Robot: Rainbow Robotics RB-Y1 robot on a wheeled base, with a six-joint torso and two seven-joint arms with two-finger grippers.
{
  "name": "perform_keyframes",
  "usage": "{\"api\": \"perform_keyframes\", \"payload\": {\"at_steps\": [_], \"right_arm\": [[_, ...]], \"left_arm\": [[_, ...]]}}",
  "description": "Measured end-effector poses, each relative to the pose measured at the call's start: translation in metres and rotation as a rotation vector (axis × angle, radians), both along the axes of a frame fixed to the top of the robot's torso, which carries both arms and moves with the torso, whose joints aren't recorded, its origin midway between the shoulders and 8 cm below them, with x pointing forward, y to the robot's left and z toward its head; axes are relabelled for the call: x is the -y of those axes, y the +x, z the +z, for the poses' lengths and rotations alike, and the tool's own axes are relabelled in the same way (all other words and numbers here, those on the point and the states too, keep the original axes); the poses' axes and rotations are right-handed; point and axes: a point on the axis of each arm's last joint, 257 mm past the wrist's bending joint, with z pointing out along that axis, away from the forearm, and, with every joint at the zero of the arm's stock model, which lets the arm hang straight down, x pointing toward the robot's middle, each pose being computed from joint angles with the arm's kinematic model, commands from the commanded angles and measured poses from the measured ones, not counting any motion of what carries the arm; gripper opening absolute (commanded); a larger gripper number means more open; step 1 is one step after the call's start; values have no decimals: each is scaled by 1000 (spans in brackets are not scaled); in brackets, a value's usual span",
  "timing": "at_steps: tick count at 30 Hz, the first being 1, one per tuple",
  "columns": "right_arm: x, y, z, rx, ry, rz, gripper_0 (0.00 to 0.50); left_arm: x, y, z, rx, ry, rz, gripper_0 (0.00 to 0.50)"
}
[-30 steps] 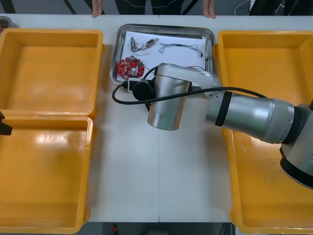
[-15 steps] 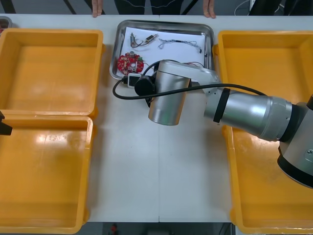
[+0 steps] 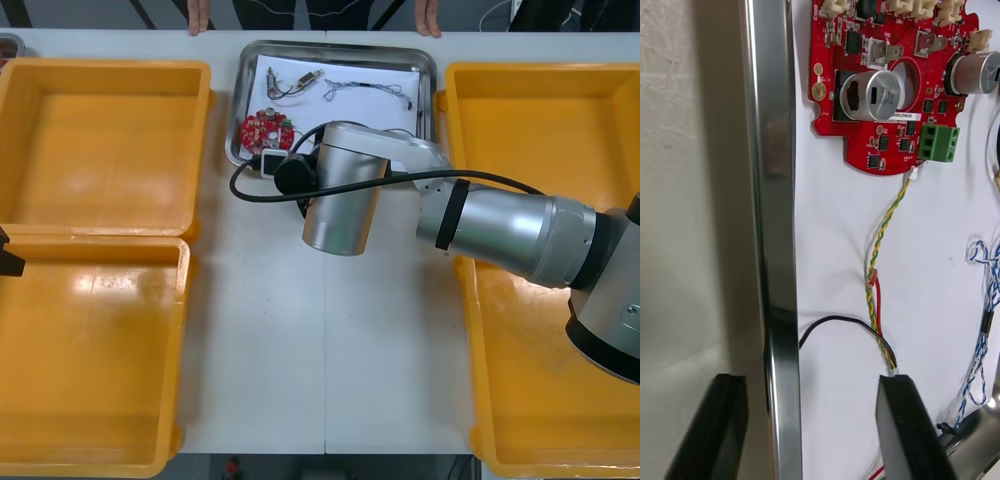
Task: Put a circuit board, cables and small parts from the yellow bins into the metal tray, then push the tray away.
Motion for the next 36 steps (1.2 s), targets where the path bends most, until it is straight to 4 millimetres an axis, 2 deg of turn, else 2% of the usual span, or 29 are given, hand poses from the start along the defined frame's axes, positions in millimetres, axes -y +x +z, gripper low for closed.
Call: {"api": "perform_keyframes", "payload": {"at_steps": [8,15,19,23,27,32,36], "right_arm": [[13,-6,12,-26,12,-83,500],[8,-45,30,-119,86,-134,500],[12,-72,42,-156,118,-163,500],[26,-102,45,-209,169,-203,500],[54,-131,43,-274,242,-297,500],[62,-141,58,-271,484,-410,500],[70,-143,71,-264,571,-426,500]], "left_arm": [[0,0,0,0,0,0,500],[0,0,0,0,0,0,500],[0,0,0,0,0,0,500],[0,0,0,0,0,0,500],[0,0,0,0,0,0,500],[0,0,0,-1,0,0,500],[0,0,0,-1,0,0,500]]}}
